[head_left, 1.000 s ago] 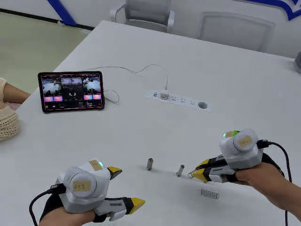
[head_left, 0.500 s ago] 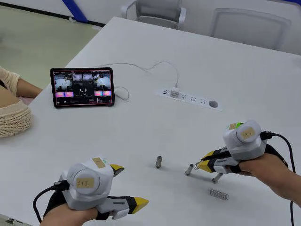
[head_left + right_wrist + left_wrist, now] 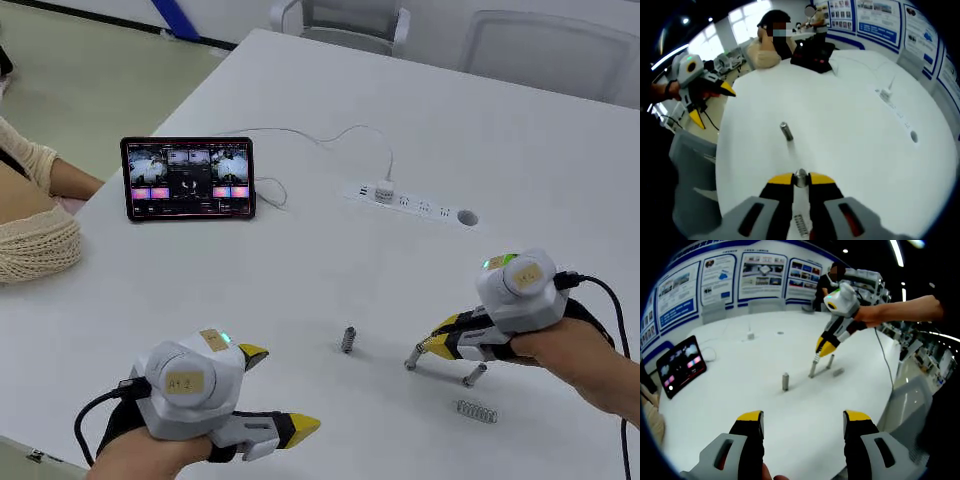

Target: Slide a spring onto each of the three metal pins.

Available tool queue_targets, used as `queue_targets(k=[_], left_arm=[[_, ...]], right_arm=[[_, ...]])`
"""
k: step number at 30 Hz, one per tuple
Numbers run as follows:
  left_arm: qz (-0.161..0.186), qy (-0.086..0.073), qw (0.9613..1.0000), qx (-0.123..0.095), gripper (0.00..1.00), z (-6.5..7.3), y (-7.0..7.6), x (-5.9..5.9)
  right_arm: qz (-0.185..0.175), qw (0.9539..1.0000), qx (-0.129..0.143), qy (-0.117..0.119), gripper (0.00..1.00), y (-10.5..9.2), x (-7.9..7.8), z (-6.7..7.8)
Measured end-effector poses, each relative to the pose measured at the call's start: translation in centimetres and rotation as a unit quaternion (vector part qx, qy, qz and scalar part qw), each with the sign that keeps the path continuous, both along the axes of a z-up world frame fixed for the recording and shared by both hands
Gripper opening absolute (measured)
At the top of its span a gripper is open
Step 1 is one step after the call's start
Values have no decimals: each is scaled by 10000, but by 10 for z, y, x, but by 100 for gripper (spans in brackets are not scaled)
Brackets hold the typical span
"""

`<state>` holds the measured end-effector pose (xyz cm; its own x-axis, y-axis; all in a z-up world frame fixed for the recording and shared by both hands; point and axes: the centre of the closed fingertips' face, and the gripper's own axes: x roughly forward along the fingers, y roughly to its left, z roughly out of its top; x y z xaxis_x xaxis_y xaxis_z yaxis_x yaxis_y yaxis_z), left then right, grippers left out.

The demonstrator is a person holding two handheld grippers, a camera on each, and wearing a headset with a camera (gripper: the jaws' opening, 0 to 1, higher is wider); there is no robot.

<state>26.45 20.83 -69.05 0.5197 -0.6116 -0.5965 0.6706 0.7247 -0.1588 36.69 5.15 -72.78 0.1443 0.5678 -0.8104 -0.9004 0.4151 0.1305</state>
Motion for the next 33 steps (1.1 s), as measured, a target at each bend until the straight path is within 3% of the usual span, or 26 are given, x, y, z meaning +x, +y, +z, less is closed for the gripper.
queue_targets(k=[33], left_arm=[[50,-43,9999,87,65,7,14,0]], right_arm=[[381,9986,-340,-130,13,15,1,-23]])
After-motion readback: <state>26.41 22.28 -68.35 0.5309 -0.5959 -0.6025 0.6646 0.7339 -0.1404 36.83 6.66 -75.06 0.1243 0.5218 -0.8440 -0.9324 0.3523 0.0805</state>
